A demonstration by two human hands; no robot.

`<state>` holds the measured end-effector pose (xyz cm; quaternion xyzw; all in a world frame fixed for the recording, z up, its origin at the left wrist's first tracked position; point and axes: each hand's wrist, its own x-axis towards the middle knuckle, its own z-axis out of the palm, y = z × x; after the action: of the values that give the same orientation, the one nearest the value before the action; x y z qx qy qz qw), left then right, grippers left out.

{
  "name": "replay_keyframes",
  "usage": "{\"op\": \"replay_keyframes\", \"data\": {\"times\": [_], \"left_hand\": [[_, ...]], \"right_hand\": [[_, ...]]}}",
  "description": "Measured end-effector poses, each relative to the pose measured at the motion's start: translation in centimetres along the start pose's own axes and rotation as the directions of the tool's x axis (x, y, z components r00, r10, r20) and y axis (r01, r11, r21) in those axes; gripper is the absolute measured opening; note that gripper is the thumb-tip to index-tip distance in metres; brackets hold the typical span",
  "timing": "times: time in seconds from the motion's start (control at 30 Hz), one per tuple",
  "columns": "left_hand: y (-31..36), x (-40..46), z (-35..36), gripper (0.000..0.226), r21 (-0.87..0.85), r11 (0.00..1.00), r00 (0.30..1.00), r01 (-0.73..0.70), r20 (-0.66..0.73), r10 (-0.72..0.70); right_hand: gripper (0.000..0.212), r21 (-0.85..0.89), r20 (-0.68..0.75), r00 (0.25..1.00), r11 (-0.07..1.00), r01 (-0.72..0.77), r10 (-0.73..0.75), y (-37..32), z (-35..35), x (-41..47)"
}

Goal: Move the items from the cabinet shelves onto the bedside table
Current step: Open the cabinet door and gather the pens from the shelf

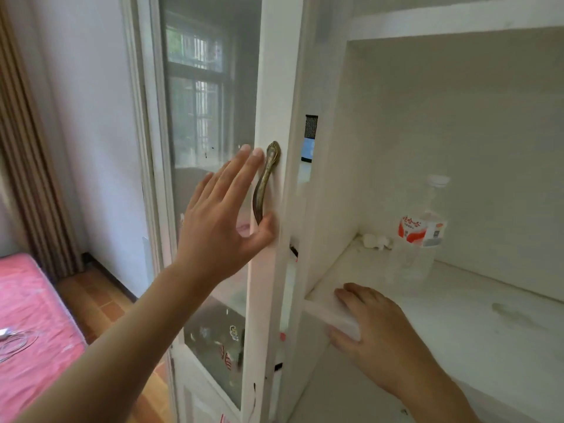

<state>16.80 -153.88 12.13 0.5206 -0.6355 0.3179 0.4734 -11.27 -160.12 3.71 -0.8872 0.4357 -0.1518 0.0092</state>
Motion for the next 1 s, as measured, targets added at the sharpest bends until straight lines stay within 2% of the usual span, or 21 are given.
{"op": "replay_keyframes", "data": {"times": [0.2, 0.4, 0.5, 0.7, 0.87, 1.0], "left_hand": [[-0.3, -0.5, -2.3, 0.078, -0.019, 1.000, 1.000, -0.021, 0.007, 0.022], [-1.3, -1.2, -5.1, 0.077, -0.021, 0.997, 0.996, -0.081, -0.024, 0.080], [-1.9, -1.7, -6.8, 0.079, -0.064, 0.996, 0.998, -0.068, -0.010, 0.067], [-3.3, -2.3, -9.6, 0.082, -0.065, 0.994, 0.995, -0.088, 0.037, 0.090], [-4.1, -3.0, -12.0, 0.077, -0.037, 0.991, 0.992, -0.126, -0.017, 0.126], [-5.4, -3.9, -14.2, 0.075, -0.022, 0.994, 0.995, -0.103, -0.005, 0.103]], "right_hand": [[0.074, -0.011, -0.045, 0.997, 0.998, 0.057, -0.058, -0.1, 0.6, -0.5], [0.080, 0.086, -0.117, 0.993, 0.995, 0.044, -0.034, -1.9, -0.8, -1.2], [0.078, 0.077, -0.179, 0.979, 0.991, 0.108, -0.093, -4.0, -2.3, -1.1], [0.078, -0.035, -0.380, 0.869, 0.944, 0.329, -0.317, -9.8, -5.5, 0.2], [0.101, -0.107, -0.381, 0.817, 0.898, 0.426, -0.433, -13.6, -6.9, 1.6], [0.111, -0.093, -0.399, 0.776, 0.864, 0.495, -0.488, -16.4, -7.5, 2.3]]}}
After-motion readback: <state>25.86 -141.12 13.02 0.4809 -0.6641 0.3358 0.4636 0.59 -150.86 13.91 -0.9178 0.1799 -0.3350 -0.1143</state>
